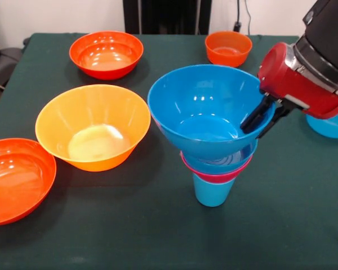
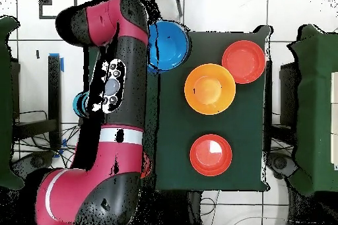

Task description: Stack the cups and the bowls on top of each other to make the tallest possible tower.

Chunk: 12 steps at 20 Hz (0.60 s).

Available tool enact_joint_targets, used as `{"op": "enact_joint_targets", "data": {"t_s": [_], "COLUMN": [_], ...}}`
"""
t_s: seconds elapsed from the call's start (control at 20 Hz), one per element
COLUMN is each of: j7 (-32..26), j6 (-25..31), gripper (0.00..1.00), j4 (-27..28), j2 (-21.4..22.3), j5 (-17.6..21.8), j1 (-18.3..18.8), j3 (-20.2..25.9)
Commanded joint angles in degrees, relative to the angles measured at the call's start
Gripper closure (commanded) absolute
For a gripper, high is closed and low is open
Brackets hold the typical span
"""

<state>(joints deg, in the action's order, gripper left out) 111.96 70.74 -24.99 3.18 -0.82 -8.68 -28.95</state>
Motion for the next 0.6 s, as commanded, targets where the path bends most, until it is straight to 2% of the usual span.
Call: {"op": "enact_joint_targets", "data": {"t_s": [0.05,0.15,0.25,0.6], "j7": [12.4,12.2,11.9,11.7], "j6": [0.4,0.2,1.6,2.5], "gripper": [1.0,1.0,1.0,1.0], "j4": [0.1,-0.2,2.2,2.6], "j2": [-2.4,-2.5,-3.6,-4.4], "j5": [0.6,0.6,-0.1,-1.3], "j1": [-0.2,-0.4,0.1,0.0], "j3": [1.0,0.7,0.3,-0.1]}}
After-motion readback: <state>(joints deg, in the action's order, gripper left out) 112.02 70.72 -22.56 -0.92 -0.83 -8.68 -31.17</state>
